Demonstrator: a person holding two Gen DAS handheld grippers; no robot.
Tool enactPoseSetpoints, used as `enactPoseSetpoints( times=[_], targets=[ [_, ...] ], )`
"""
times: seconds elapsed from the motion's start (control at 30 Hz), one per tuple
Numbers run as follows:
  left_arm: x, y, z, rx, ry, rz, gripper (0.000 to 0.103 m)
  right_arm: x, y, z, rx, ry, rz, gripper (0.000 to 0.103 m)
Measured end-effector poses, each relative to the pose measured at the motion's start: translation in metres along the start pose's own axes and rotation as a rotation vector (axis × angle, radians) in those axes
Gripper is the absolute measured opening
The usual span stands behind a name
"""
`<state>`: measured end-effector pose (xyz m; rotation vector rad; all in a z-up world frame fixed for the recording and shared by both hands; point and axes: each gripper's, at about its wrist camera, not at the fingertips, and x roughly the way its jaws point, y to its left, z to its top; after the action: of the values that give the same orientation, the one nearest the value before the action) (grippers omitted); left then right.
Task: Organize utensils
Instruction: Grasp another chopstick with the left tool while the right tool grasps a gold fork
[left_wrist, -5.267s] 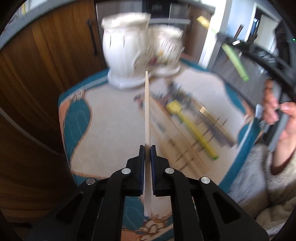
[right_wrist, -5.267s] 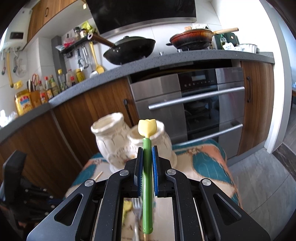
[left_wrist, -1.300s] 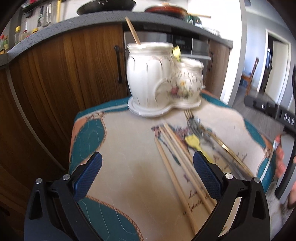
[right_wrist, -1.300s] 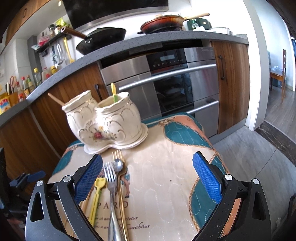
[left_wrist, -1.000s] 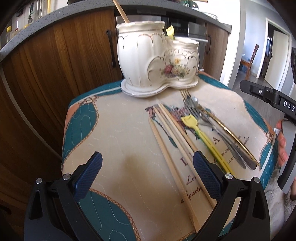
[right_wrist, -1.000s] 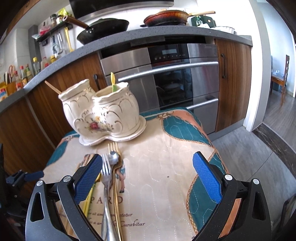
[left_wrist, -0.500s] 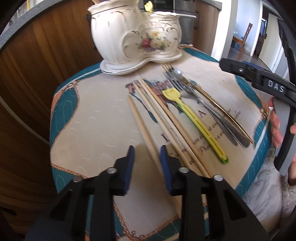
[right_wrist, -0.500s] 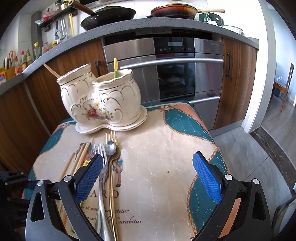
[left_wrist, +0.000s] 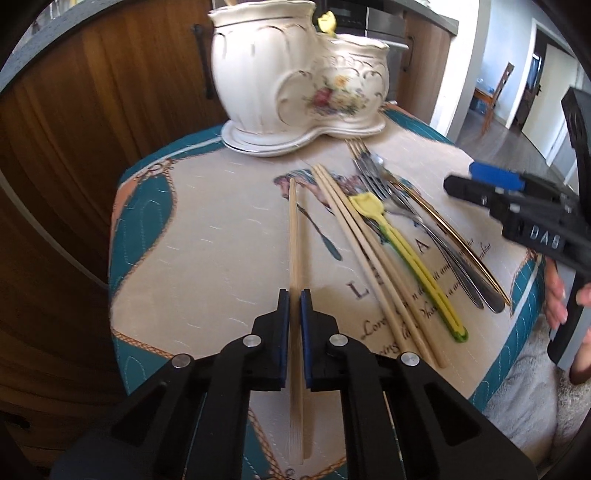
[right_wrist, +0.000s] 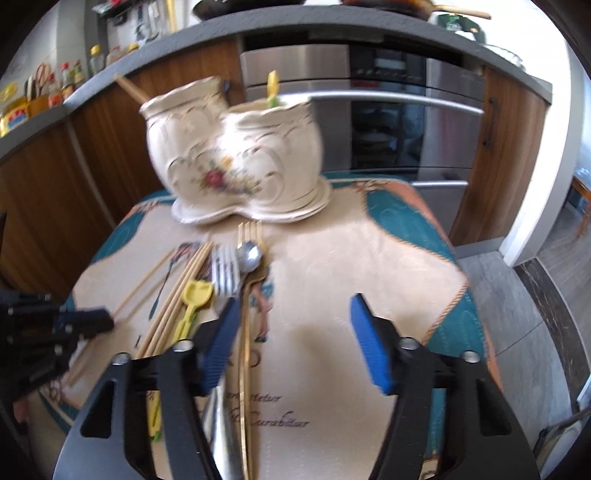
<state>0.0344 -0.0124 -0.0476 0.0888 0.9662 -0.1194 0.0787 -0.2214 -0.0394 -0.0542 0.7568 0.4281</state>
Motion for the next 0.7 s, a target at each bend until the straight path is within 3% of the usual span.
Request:
enactPoseSetpoints(
  times=[0.23,0.7],
  targets=[
    [-0.002,0.003,-0.002,-0.015,-0.015,-0.023,0.006,0.012,0.015,0.0,-0.038,0.057,0.06,0.026],
    [0.0,0.01,-0.004,-0.033,-0.038,-0.064,0.006,0.032,0.024,-0.001,-0.066,0.118,0.04,0.016]
  ],
)
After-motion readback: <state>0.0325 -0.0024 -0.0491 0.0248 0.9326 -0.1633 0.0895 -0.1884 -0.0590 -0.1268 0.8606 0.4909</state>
